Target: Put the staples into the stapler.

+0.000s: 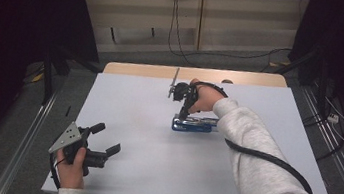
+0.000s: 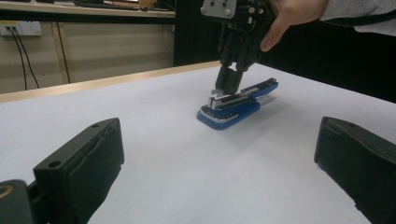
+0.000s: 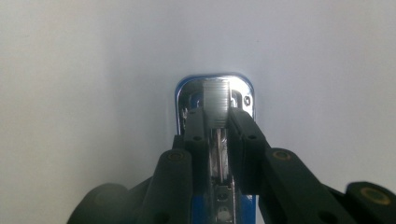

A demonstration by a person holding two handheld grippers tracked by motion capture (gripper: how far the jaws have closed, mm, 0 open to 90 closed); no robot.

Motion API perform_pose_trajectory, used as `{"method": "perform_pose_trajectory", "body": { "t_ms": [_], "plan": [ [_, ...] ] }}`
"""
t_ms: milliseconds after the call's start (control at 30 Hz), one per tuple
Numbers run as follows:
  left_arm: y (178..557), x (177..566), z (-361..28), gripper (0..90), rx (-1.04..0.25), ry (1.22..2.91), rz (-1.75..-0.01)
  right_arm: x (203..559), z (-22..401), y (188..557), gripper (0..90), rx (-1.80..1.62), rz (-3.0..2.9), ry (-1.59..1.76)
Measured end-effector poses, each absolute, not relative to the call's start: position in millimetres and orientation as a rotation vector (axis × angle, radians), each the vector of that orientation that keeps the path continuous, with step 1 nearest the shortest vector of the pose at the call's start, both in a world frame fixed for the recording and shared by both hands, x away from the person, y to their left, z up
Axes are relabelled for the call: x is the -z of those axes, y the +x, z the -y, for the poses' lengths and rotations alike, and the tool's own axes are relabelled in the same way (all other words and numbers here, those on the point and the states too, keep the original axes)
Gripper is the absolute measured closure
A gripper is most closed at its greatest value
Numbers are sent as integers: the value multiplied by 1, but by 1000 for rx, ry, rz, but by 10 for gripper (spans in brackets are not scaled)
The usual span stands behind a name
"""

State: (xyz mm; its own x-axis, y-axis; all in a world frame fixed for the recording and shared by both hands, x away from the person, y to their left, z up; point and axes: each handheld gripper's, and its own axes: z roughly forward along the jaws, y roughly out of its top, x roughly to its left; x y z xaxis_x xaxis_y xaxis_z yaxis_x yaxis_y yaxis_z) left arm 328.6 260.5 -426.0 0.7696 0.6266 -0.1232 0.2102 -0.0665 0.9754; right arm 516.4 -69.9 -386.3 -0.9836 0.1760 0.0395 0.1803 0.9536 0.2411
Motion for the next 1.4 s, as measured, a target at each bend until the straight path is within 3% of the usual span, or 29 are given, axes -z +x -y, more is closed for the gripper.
{"method": "perform_pose_trajectory", "body": {
  "t_ms": [1033,1400],
  "plan": [
    [329,427,-259,15,-379,1648,-684,394,70,518,776,366,3098,-272],
    [332,427,-257,12,-365,1642,-684,384,83,514,559,569,3081,-396]
  ]
}}
